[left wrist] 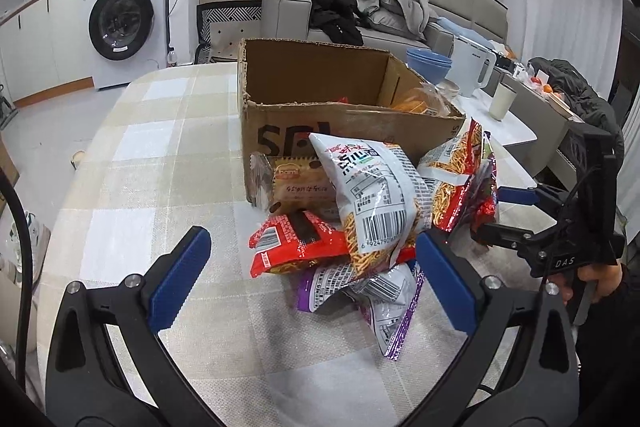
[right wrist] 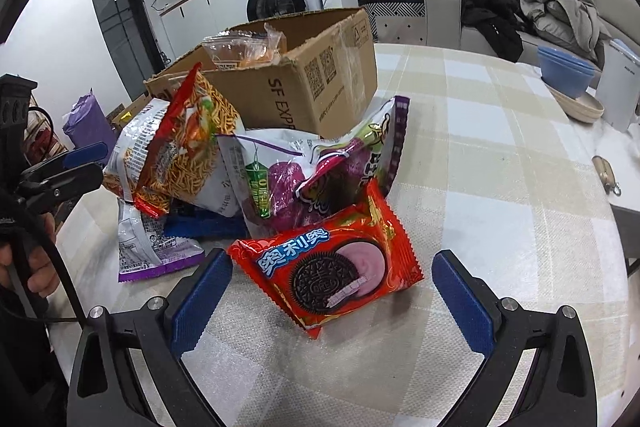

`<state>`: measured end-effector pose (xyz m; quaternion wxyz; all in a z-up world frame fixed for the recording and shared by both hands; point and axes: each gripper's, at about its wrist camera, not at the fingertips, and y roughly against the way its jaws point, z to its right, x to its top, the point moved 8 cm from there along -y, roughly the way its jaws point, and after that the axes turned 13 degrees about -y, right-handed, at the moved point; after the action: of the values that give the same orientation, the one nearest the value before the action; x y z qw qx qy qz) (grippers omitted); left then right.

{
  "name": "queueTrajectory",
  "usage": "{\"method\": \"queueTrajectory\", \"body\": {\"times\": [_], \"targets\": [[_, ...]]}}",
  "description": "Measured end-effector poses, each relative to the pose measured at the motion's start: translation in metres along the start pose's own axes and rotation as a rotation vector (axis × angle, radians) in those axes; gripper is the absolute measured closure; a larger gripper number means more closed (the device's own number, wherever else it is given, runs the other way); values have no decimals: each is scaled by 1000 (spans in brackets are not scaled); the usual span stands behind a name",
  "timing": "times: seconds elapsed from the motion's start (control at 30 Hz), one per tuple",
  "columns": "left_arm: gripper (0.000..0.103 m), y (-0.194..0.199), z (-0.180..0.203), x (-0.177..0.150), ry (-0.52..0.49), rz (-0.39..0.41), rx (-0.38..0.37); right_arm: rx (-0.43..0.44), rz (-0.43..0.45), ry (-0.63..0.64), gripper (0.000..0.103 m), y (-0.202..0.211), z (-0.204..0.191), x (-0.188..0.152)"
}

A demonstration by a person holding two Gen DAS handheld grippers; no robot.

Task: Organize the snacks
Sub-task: 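Grasp the red cookie pack with the right tool, then grasp the white noodle-snack bag with the left tool while the right tool holds the cookie pack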

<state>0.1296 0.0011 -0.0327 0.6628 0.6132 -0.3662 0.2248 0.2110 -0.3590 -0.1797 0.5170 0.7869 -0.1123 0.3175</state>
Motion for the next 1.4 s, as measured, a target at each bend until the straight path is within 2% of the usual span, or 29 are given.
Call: {"method": "queueTrajectory", "body": {"times": [0.17,0.53,0.57,0.73,0.8,0.93,1.13,1.4], "targets": [[1,-2,-1,0,-4,8,4,14,-7,-1,8,-4,-3,-1],[1,-7,4,-6,-1,-2,-3,12,-8,-20,13,-4,-1,2],[1,-8,4,-7,-2,-4,-1,12,-5,-23,21,-4,-1,3],[1,-10,4,-9,-2,-6,0,17,-3,-8,32,-3,-2,3],[1,-9,4,-9,-3,-8,-1,22,-7,-4,42,-3,-2,2],[1,-10,4,-9,-8,-10,-2,39,-11,-4,50,-2,-2,0],[1,-12,5,-11,-8,-13,0,55,-3,12,53,6,-7,-1],[1,-12,7,-11,-5,-11,-4,141,78,6,53,38,-16,10]]}}
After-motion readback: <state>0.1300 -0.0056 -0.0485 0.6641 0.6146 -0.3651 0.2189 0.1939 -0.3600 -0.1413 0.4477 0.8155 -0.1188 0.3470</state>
